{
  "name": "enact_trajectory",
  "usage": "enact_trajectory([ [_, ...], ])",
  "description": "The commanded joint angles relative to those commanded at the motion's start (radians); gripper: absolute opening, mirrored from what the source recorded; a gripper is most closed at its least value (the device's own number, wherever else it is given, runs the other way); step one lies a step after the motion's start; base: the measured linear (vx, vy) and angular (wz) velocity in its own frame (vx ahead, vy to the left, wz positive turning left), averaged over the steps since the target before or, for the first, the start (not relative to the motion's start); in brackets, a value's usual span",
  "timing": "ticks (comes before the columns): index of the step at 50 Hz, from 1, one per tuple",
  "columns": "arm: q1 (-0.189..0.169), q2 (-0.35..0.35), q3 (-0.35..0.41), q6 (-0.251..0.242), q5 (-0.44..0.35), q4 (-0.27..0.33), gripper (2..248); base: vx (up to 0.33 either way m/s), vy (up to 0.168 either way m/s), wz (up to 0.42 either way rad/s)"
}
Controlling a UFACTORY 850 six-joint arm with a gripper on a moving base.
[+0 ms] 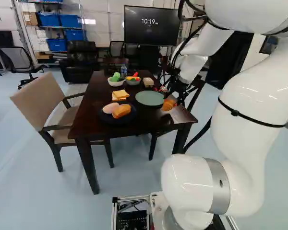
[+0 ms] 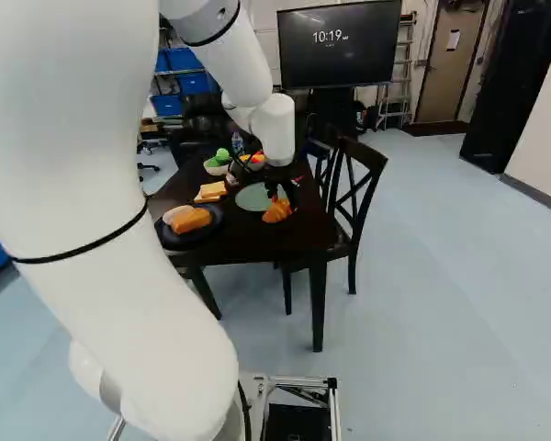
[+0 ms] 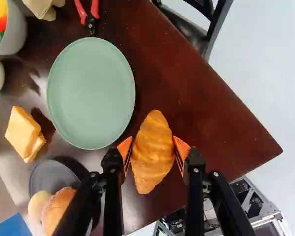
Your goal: Move the croissant to the empty plate
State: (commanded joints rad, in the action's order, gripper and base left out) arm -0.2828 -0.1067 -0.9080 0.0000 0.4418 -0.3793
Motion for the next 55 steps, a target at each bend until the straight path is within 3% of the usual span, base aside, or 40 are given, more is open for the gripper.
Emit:
enact_trajectory([
  [55, 0.047, -0.117, -0.272, 0.0, 0.165, 0.0, 132, 0.0, 0.0, 0.0],
])
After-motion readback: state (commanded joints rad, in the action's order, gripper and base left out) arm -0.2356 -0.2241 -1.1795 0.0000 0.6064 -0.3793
